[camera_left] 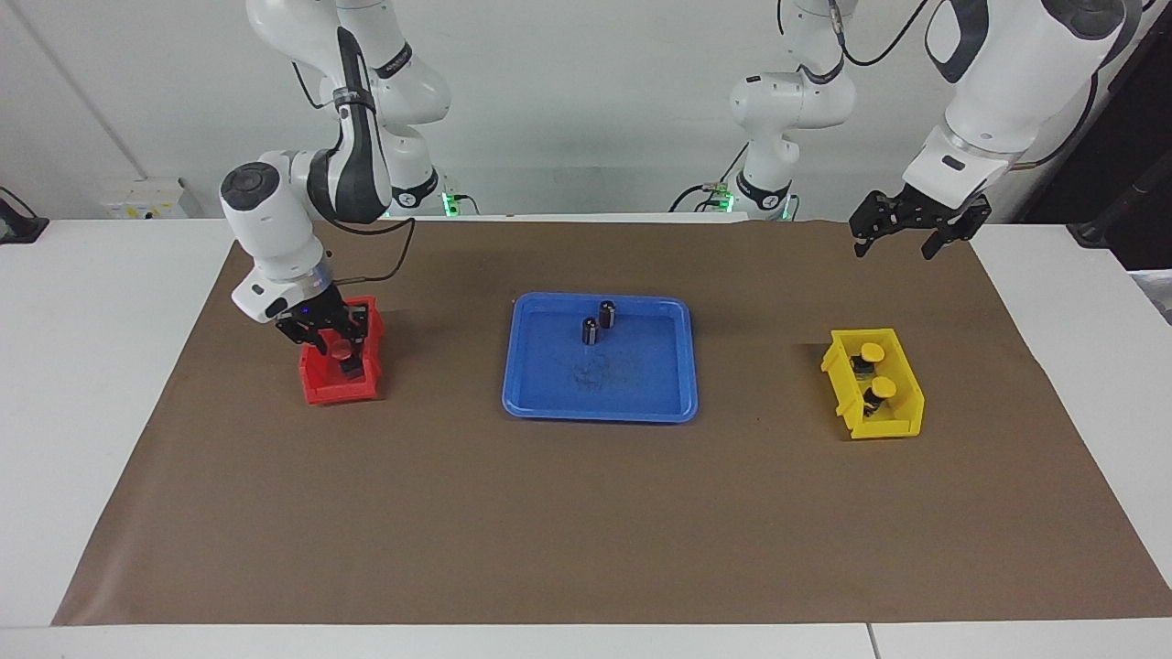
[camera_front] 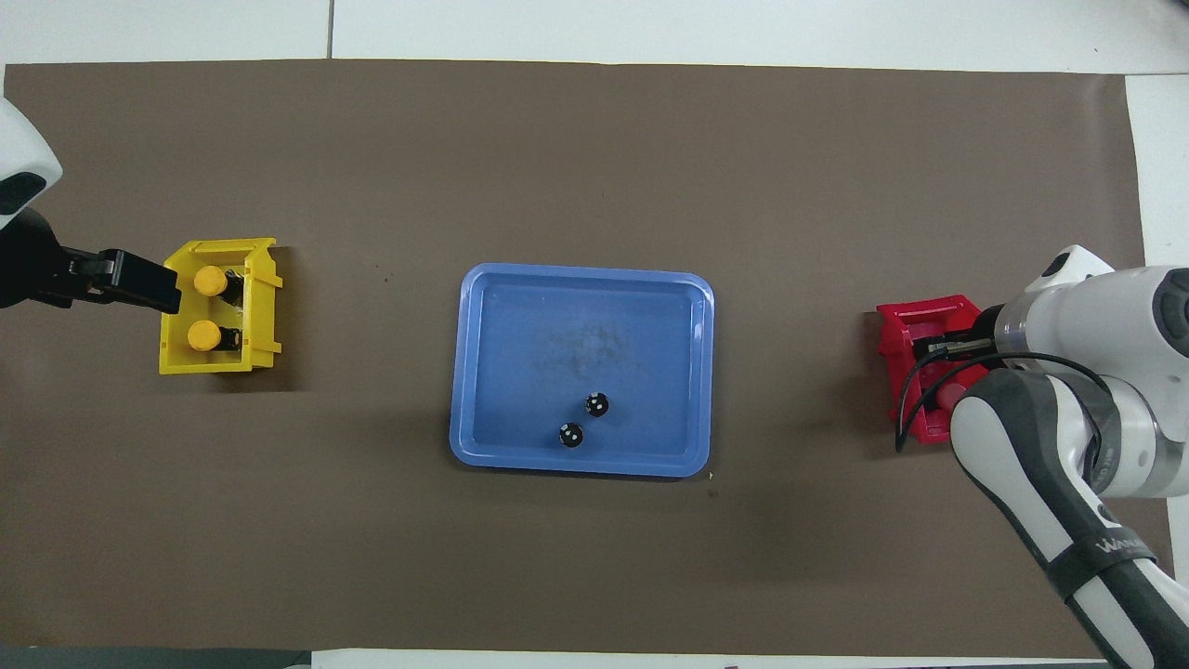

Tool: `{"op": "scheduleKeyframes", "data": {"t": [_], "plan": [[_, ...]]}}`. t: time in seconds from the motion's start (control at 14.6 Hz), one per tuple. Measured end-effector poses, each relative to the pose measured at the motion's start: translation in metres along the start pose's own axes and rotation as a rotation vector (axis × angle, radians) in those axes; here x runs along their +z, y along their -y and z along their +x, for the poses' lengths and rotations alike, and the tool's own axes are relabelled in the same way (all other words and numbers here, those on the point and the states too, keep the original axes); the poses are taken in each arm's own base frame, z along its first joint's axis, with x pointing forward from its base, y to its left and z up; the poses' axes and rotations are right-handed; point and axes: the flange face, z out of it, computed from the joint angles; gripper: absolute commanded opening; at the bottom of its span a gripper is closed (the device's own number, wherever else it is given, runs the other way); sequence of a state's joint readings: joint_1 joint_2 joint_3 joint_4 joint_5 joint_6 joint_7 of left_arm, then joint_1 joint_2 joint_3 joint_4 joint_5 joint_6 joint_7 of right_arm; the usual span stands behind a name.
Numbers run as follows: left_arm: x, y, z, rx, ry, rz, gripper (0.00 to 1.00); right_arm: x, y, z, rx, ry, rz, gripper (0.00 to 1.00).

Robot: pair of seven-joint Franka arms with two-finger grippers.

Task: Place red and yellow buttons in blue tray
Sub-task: 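Reach the right gripper to the red holder and grasp a red button, then carry the red button with the right gripper into the blue tray, release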

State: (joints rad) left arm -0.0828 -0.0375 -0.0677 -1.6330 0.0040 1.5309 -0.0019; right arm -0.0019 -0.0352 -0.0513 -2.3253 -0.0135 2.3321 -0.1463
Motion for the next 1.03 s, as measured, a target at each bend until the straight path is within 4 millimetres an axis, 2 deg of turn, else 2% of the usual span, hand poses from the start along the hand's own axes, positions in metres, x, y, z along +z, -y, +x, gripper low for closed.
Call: {"op": "scheduleKeyframes", "data": {"t": [0.14, 0.21, 0.34, 0.48, 0.75, 0.89, 1.03], "plan": [[0.0, 0.0, 0.0, 0.0, 0.0, 0.0, 1.0, 0.003, -0.001, -0.002, -0.011, -0.002, 0.0, 0.56], [0.0, 0.0, 0.0, 0.0, 0.0, 0.0, 1.0, 0.005, -0.001, -0.003, -0.015, -0.002, 0.0, 0.5], [0.0, 0.0, 0.0, 0.0, 0.0, 0.0, 1.0, 0.006, -0.001, -0.004, -0.018, -0.004, -0.001, 0.33], [0.0, 0.0, 0.0, 0.0, 0.0, 0.0, 1.0, 0.007, 0.0, -0.004, -0.019, -0.003, 0.0, 0.22], [0.0, 0.0, 0.0, 0.0, 0.0, 0.0, 1.0, 0.004, 0.0, -0.002, -0.029, 0.0, 0.0, 0.22], [0.0, 0.0, 0.0, 0.0, 0.0, 0.0, 1.0, -0.017, 0.0, 0.009, -0.033, 0.038, 0.005, 0.22], [0.0, 0.0, 0.0, 0.0, 0.0, 0.0, 1.0, -0.063, 0.009, 0.036, -0.055, 0.082, 0.01, 0.24]]}}
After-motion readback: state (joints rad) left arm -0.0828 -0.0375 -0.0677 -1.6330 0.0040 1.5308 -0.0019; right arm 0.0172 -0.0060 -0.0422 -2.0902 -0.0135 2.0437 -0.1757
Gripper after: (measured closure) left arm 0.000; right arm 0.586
